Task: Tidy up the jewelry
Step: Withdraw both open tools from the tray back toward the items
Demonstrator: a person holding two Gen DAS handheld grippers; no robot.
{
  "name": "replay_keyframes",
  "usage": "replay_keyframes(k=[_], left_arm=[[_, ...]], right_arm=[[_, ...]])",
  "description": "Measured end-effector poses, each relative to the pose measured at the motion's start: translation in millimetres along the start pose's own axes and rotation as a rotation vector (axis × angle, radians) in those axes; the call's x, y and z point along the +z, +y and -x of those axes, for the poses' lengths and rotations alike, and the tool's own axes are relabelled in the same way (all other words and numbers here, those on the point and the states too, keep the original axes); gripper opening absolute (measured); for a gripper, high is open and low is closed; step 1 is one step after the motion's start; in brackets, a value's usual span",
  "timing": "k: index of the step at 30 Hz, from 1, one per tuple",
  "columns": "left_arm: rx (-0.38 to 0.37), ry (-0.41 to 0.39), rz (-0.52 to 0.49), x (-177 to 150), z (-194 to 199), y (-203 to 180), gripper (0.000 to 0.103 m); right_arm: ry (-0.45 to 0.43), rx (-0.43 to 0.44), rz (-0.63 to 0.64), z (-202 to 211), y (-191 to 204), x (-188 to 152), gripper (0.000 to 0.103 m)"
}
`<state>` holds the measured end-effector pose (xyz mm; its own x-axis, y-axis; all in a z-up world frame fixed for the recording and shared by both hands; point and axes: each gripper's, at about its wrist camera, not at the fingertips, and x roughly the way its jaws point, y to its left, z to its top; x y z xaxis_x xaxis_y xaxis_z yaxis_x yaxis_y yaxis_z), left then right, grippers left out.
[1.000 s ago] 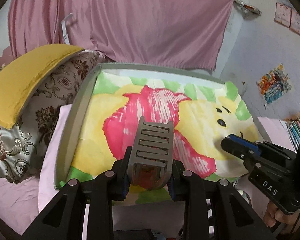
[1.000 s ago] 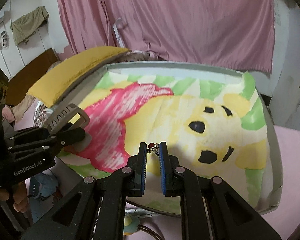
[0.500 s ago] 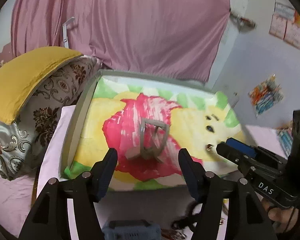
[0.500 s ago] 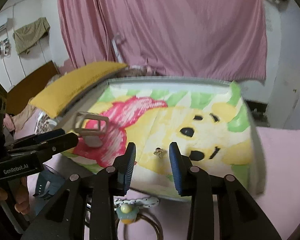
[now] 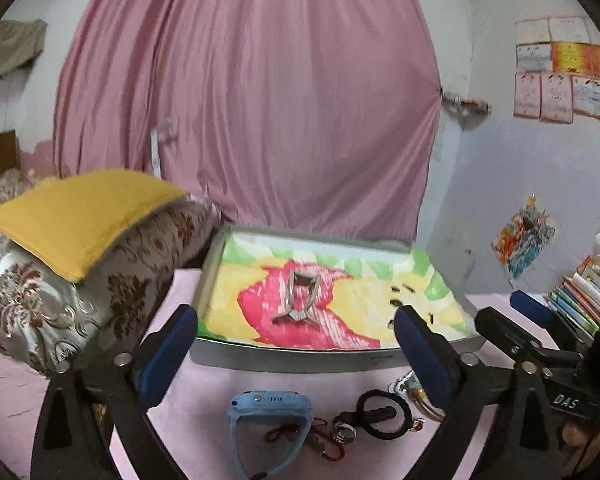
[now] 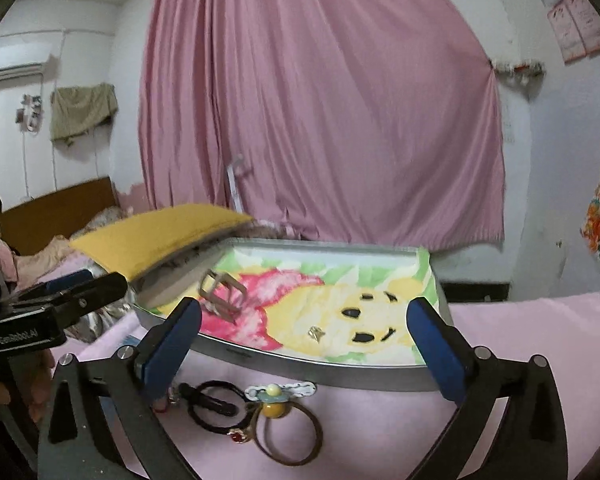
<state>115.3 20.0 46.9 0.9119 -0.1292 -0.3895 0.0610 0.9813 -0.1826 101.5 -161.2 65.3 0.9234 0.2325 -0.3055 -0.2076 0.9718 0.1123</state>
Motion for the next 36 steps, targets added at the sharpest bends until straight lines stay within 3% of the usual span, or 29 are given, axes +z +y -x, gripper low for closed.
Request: replay_keyframes(k=[8, 19, 25, 33, 35, 36], left_arm=[[0.019, -0.019, -0.053, -14, 28, 2, 0.102], [0.022, 0.017, -0.094, -35, 46, 1, 0.102], [-0.005, 0.16, -0.107, -48, 32, 8, 0.102], [0.01, 0.32, -0.044, -56, 6, 22, 0.102], [0.019, 0.358, -0.034, -59, -2, 26, 0.102], [0.019, 0.372, -0.031, -60, -5, 26, 0.102]], right_arm=[[-0.036, 0.024, 0.015, 28, 2, -10, 0.101], [0.099, 0.057, 0.049, 32, 3, -24, 0.101], [0.247, 0.094, 0.034, 14, -2, -33, 0.101], [0.44, 0.093, -0.028, -19, -17, -47, 0.101], [0.481, 0.108, -0.054, -28, -20, -50, 0.094], [0.498, 0.114, -0.059, -32, -21, -51, 0.085]])
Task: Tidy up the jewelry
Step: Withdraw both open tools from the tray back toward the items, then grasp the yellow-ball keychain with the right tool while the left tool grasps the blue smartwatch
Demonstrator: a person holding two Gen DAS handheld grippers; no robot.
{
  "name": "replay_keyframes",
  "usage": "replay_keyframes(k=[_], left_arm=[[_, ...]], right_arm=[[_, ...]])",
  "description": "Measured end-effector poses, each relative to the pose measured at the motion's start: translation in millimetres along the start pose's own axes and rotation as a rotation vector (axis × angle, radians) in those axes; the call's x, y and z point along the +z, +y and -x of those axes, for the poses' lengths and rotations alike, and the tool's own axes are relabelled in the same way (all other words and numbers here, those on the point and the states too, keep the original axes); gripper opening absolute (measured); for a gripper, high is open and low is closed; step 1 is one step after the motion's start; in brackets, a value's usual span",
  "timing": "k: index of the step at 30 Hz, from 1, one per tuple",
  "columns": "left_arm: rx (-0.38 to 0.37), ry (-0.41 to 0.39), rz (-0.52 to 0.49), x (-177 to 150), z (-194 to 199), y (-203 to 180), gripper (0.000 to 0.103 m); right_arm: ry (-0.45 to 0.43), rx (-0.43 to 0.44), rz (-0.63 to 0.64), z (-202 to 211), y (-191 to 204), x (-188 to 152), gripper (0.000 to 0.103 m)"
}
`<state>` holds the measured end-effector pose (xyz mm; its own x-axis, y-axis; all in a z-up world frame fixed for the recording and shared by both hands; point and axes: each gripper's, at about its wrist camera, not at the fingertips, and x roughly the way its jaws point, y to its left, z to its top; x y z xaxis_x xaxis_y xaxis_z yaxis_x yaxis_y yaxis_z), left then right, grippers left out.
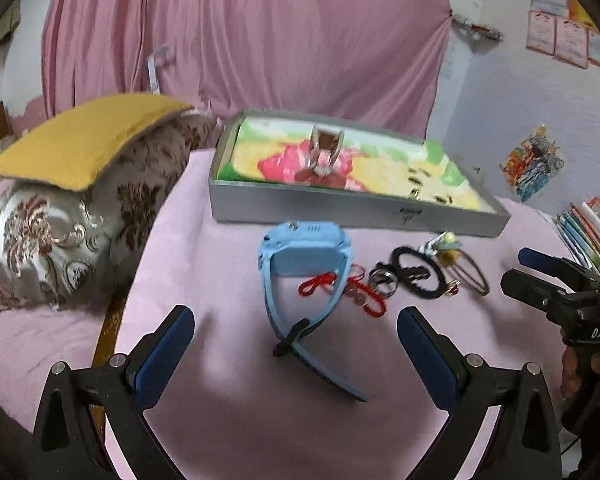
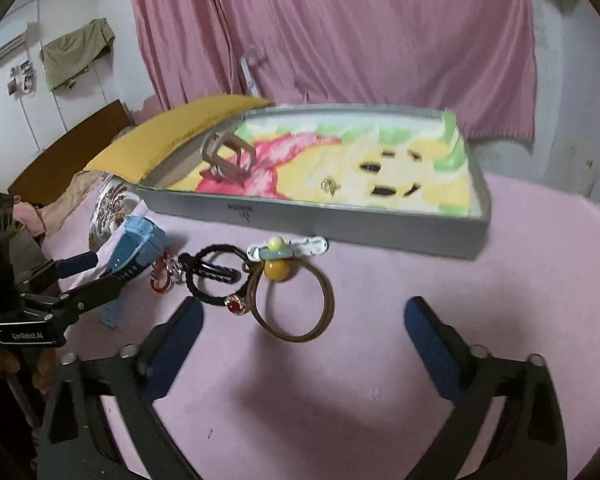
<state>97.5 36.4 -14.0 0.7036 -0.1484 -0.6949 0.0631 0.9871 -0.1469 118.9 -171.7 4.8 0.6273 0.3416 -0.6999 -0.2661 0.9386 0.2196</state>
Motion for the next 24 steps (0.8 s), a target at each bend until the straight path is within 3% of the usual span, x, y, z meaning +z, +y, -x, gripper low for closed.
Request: replay_keyframes(k=[3, 8, 10, 16, 24], left_arm=[[-0.001, 0.029, 0.007, 2, -7, 1, 0.102], [-0.012, 0.041, 0.013, 10, -12, 2, 0.099], [-0.021, 0.037, 0.019, 14, -13, 2, 0.095], [-0.045, 0.052, 0.032, 25, -25, 0, 0.086], [-0.064, 0.084, 0.061, 36, -39, 5, 0.085]], right_arm=[[0.033, -0.004, 0.006, -10, 1, 2, 0.071], [0.038, 0.007, 0.033, -18, 9, 10, 0.061], [0.038, 0.008, 0.039, -21, 11, 15, 0.052], [0.057, 0.02, 0.055, -33, 18, 24, 0.048], [0.083, 0.033, 0.043, -42, 17, 29, 0.044]])
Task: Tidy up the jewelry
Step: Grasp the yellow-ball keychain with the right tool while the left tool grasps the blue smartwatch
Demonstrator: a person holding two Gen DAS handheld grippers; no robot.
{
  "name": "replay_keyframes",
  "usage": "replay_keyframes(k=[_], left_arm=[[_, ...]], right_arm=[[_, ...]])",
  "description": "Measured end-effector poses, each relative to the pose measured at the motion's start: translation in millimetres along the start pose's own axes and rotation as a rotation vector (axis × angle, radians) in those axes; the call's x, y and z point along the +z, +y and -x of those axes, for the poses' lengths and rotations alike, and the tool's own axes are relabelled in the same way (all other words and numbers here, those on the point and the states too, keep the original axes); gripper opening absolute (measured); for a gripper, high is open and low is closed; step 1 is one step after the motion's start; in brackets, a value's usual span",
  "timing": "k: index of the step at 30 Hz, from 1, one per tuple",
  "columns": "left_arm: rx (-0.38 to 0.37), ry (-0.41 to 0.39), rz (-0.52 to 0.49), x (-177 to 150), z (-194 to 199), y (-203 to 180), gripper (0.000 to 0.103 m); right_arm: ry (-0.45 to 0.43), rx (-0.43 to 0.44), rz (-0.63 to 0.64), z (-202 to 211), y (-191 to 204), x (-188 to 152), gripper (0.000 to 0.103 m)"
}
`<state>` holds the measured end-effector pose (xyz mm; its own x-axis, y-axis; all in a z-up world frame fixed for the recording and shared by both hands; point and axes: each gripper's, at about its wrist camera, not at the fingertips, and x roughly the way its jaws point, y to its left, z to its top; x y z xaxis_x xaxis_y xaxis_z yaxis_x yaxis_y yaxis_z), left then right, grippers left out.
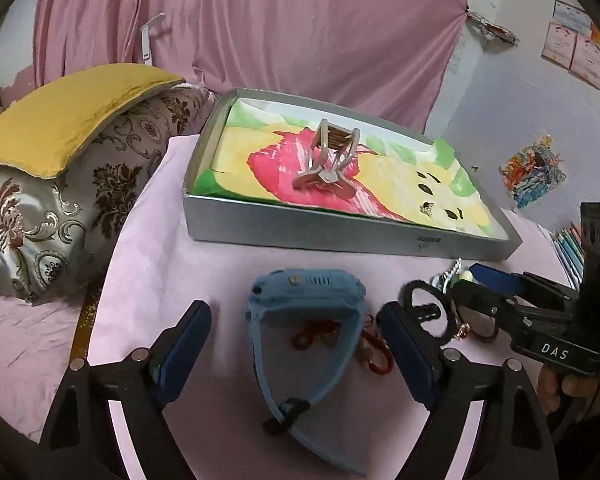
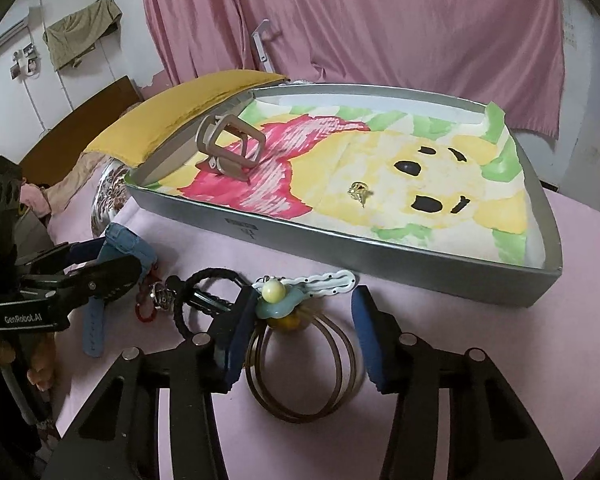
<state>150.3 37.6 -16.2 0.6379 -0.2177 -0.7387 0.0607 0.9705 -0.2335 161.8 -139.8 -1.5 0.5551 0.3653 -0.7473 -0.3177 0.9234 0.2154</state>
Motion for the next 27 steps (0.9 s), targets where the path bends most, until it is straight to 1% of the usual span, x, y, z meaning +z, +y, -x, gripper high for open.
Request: replay_keyframes(k=[4, 9, 11, 13, 14, 16, 18, 19, 24, 27], left_arm=[[-0.014, 0.018, 0.001, 6, -8, -1, 0.085], [-0.01, 0.023, -0.023, 9, -13, -5, 0.085], [-0.001, 0.025, -0.036, 9, -13, -7, 0.082], [0.004, 0.024, -0.043, 8, -13, -8, 0.073], [0.002, 0.025, -0.043, 8, -12, -8, 0.071], [-0.001, 0.025, -0.043, 8, -11, -7, 0.063], [0.008, 0.024, -0.046, 7, -11, -6, 0.058], [0.005, 0.024, -0.046, 7, -10, -6, 0.058], [0.002, 0.024, -0.044, 7, -9, -4, 0.058], [-0.017, 0.019, -0.032, 6, -7, -4, 0.057]], right_arm=[[0.008, -0.007, 0.006, -3, 0, 0, 0.044], [0.014, -0.023, 0.025, -3, 5, 0, 0.044], [0.016, -0.025, 0.039, -4, 7, 0, 0.043], [0.018, -0.022, 0.058, -4, 10, 1, 0.037], [0.019, -0.022, 0.068, -4, 12, 0, 0.036], [0.02, -0.015, 0.085, -2, 16, -1, 0.029], [0.018, -0.007, 0.091, -2, 16, -1, 0.024], [0.017, 0.0, 0.094, -1, 16, -2, 0.021], [0.003, 0.0, 0.098, 6, 16, -5, 0.02], [-0.015, 0.004, 0.089, 12, 13, -8, 0.02]])
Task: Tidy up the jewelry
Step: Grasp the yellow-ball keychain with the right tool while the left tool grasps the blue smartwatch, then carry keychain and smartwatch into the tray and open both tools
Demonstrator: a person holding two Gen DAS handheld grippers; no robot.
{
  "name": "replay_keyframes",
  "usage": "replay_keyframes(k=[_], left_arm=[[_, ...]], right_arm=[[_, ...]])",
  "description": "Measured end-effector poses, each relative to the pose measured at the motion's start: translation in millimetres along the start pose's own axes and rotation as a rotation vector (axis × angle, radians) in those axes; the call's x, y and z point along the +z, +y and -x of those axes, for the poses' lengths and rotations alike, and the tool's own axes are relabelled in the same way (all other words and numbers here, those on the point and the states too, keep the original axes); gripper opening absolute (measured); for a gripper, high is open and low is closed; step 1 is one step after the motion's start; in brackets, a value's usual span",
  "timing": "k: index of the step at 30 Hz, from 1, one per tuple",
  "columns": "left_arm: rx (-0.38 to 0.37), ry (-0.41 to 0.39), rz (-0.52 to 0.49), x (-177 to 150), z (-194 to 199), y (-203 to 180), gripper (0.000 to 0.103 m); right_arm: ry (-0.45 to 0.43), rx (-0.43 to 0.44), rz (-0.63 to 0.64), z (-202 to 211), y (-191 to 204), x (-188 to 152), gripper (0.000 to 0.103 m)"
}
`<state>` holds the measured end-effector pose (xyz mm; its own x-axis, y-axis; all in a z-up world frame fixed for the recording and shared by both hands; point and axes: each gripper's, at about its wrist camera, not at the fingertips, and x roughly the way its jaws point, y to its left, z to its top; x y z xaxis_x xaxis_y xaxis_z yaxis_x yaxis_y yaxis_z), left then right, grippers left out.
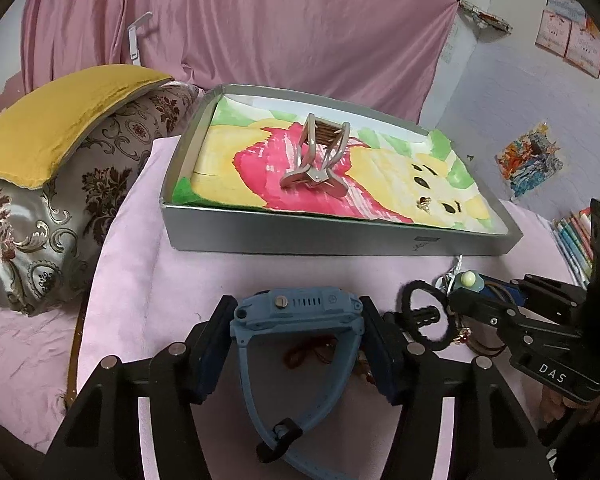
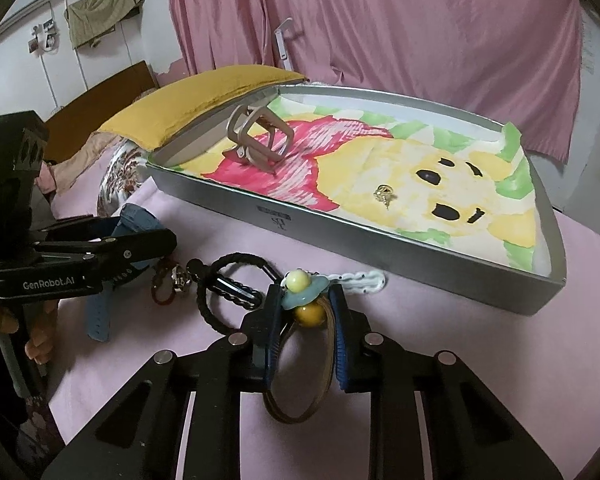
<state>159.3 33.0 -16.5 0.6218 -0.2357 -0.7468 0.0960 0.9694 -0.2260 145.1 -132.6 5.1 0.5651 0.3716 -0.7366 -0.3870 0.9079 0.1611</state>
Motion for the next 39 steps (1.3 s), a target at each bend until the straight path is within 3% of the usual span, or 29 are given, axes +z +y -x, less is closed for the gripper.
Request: replay_keyframes(k=[17, 26, 36, 39], left_arm=[[-0.061, -0.235, -0.021, -6, 51, -22, 0.057], [-0.066, -0.459, -0.019, 9, 79, -31, 0.057], [-0.023, -0.594, -0.04, 34, 63, -41, 0.057], [-0.016, -0.612, -0.037, 40, 58, -42, 0.057]], right_arm=[[-0.167, 0.01, -0.023, 44, 1, -8, 0.02], [-0.419, -0.039, -0.027, 82, 3, 12, 0.02], [-0.621, -0.148, 0.031, 84, 7, 38, 0.02], [-0.639, -0.173, 0.049, 80, 9, 44, 0.02]])
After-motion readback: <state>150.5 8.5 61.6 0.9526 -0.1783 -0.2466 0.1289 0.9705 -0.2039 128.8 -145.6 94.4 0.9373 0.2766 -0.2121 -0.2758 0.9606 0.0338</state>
